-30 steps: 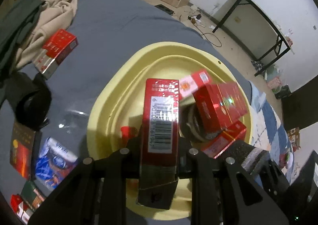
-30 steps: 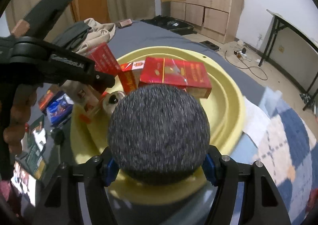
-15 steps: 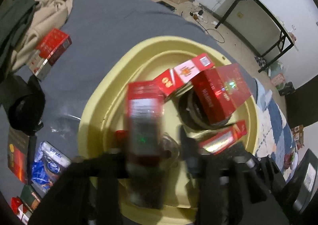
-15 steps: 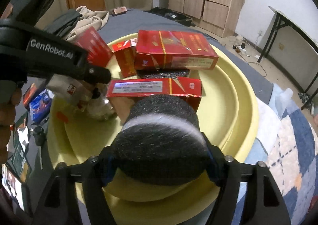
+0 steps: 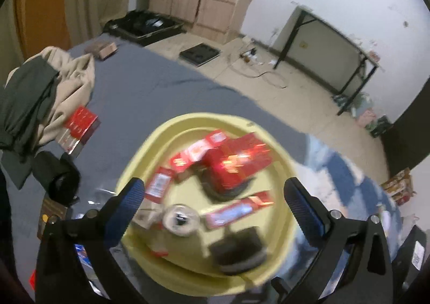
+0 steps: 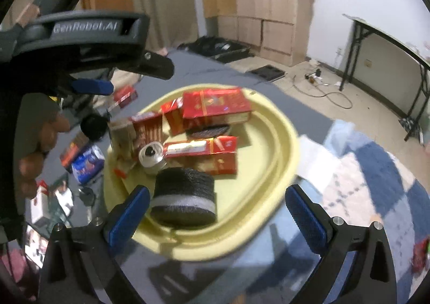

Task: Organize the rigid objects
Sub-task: 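Move both grippers back over the rug toward the lavender plush ball, then grasp the lavender plush ball with the right gripper while the left grasps a red pack, then carry the plush ball and red pack over the yellow tray and release them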

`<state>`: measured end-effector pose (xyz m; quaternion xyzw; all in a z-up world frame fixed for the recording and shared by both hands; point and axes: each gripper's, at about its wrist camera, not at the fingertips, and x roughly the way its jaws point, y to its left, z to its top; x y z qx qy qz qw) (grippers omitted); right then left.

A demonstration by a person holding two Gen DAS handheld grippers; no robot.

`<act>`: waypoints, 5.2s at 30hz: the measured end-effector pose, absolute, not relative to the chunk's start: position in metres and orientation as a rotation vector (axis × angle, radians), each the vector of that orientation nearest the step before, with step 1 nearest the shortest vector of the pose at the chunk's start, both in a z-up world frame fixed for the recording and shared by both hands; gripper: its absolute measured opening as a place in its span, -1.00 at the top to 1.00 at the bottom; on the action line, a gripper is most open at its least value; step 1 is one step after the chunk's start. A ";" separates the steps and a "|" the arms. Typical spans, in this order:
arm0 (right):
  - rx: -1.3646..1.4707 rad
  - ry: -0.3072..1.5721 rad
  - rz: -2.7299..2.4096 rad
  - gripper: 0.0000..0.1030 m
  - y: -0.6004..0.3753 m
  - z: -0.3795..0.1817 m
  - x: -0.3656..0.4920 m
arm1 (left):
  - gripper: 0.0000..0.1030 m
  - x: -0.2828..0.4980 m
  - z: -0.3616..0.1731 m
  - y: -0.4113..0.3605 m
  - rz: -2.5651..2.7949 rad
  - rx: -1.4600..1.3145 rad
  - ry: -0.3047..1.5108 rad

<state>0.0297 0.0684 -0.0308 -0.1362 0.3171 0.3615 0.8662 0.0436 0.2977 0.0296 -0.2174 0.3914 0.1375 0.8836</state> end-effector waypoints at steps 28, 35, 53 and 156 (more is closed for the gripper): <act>0.053 0.663 0.162 -0.99 -0.269 -0.001 -0.019 | -1.00 0.045 -0.001 0.034 -0.127 -0.082 0.894; 0.078 0.657 0.184 -0.99 -0.274 -0.019 0.008 | -1.00 0.047 -0.019 0.019 -0.160 -0.056 0.920; -0.013 0.674 0.230 -0.59 -0.248 -0.063 0.111 | -1.00 0.073 -0.045 -0.039 -0.271 0.010 0.904; -0.421 0.752 0.865 -0.09 0.126 -0.083 0.124 | -0.16 0.041 -0.062 0.279 0.266 -0.285 0.917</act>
